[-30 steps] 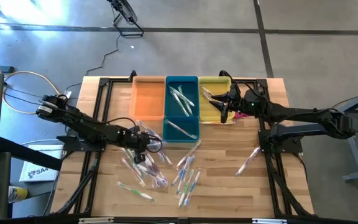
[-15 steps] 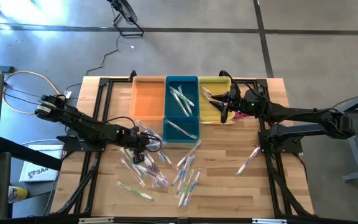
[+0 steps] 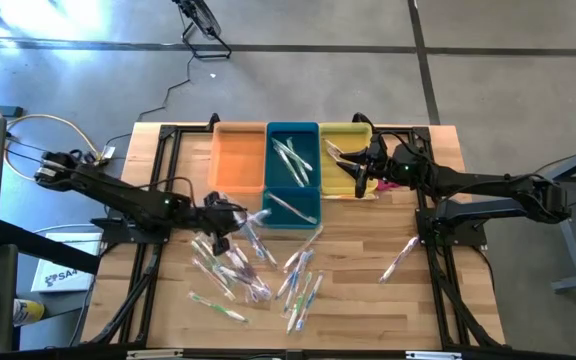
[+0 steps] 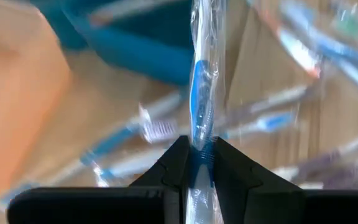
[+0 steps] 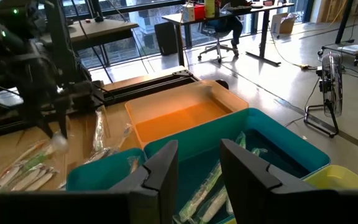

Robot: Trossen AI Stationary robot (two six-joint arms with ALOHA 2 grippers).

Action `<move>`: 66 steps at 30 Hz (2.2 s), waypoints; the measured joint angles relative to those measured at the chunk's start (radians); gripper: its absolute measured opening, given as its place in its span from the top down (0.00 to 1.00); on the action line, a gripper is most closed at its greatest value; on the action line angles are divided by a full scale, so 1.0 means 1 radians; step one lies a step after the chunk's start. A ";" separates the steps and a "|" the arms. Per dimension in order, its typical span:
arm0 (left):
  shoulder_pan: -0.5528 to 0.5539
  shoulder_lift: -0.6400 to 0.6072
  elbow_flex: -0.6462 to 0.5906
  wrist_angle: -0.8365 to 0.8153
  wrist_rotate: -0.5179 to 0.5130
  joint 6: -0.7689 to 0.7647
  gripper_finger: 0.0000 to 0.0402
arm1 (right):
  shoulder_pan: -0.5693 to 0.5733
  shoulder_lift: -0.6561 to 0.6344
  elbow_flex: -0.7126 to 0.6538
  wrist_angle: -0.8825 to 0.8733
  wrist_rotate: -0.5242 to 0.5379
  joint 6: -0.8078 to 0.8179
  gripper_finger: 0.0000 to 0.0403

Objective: Pick & Place Toothbrushes
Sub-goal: Put the blue toothbrush into the orange bin

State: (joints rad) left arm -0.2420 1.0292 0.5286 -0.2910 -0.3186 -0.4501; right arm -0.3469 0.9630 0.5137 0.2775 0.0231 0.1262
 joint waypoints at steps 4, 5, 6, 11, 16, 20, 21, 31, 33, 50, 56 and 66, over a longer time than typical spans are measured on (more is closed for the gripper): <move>0.000 -0.097 0.001 -0.002 -0.124 -0.001 0.88 | 0.000 0.000 0.000 0.000 0.000 0.000 0.72; 0.000 -0.122 0.001 -0.004 -0.164 -0.004 0.88 | 0.000 0.000 0.000 0.000 0.000 0.000 0.72; 0.000 -0.146 0.001 -0.003 -0.204 -0.011 0.88 | 0.000 0.000 0.000 0.001 0.000 0.000 0.72; 0.000 -0.238 0.001 0.004 -0.441 -0.077 0.88 | 0.000 0.000 0.000 0.003 0.000 0.000 0.72; 0.000 -0.272 0.001 0.005 -0.691 -0.078 0.88 | 0.000 0.000 0.000 0.003 0.000 0.000 0.72; 0.000 -0.275 0.001 0.005 -0.746 -0.073 0.88 | 0.000 0.000 0.000 0.002 0.000 0.000 0.72; 0.000 -0.274 0.001 0.004 -0.745 -0.074 0.88 | 0.000 0.000 0.000 0.002 0.000 0.000 0.72; 0.000 -0.274 0.001 0.005 -0.667 -0.079 0.88 | 0.000 0.000 0.000 0.002 0.003 0.005 0.72; 0.000 -0.274 0.001 0.005 -0.667 -0.082 0.88 | 0.000 0.000 0.000 0.002 0.004 0.003 0.72; 0.090 -0.274 0.001 0.068 -0.583 -0.084 0.88 | 0.000 0.000 0.000 0.002 0.004 0.001 0.72; 0.237 -0.267 0.002 0.087 -0.458 -0.049 0.88 | 0.000 0.000 0.000 0.001 0.004 0.001 0.72; 0.512 -0.259 0.002 0.150 -0.164 -0.024 0.88 | 0.000 0.000 0.000 0.002 0.004 0.000 0.72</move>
State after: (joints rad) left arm 0.2695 0.7704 0.5304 -0.1408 -0.4822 -0.4741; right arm -0.3466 0.9634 0.5140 0.2790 0.0269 0.1265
